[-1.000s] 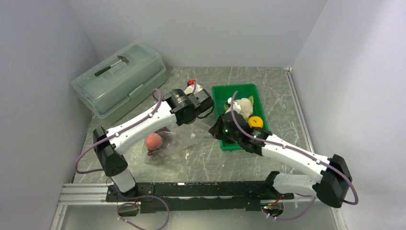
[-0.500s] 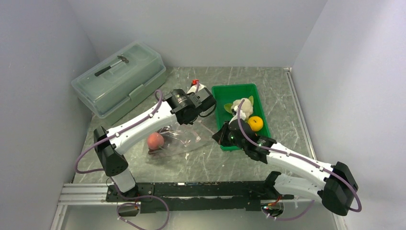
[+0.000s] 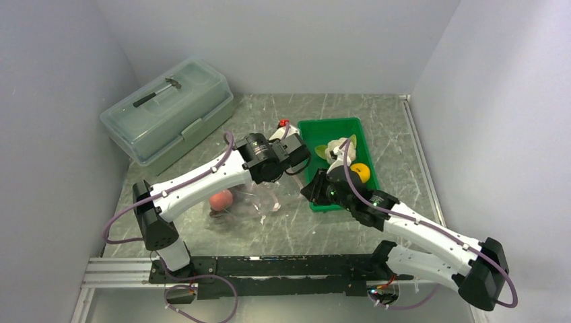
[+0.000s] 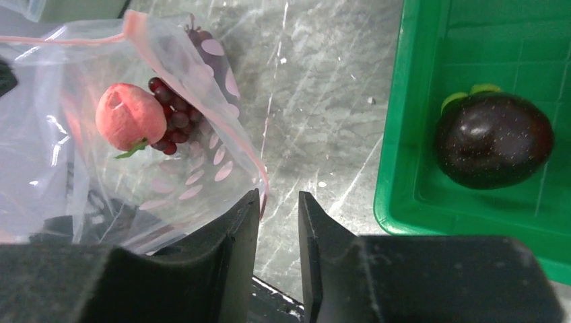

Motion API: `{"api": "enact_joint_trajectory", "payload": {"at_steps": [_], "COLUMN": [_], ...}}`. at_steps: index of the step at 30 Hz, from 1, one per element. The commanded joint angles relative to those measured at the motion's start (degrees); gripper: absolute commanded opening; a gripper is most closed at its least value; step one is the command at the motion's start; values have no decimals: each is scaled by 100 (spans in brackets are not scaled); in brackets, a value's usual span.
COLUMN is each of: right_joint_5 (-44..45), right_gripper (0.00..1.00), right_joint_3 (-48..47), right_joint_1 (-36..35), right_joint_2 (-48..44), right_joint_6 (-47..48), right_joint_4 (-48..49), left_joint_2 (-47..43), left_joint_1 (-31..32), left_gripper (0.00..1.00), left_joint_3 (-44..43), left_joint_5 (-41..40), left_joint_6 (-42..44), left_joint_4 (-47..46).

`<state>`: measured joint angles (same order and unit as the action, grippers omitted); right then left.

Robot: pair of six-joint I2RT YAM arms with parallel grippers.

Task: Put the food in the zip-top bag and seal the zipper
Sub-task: Adjust the zipper food storage bag at the center of the board, then pick up the fake fruit from the bin.

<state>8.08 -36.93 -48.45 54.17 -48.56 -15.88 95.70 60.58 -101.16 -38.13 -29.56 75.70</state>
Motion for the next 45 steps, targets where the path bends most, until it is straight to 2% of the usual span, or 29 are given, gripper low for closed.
{"api": "enact_joint_trajectory", "payload": {"at_steps": [1,5,12,17,22,29,45], "right_joint_5": [115,154,707,1543,1886,1641,755], "right_gripper": [36,46,50,56,63,73,79], "right_joint_3": [-560,-816,-1303,-1659,-1791,-1563,-1054], "right_joint_1": [28,24,28,28,99,526,1097], "right_joint_2": [-205,-245,-414,-259,24,490,1720], "right_joint_6": [319,422,599,778,877,981,893], "right_joint_4": [-481,-722,-1446,-2267,-2759,-2589,-1560], "left_joint_2": [-272,-350,-469,-540,-617,-726,-964], "left_joint_1": [101,108,172,229,294,365,418], "left_gripper": [0,0,0,0,0,0,0], "left_joint_3": [-4,115,194,176,204,326,510], "left_joint_5": [-371,-328,-294,-292,-304,-266,-250], "left_joint_6": [-36,-14,-12,28,21,-8,-107], "left_joint_4": [58,-41,-108,-113,-113,-192,-150]}}
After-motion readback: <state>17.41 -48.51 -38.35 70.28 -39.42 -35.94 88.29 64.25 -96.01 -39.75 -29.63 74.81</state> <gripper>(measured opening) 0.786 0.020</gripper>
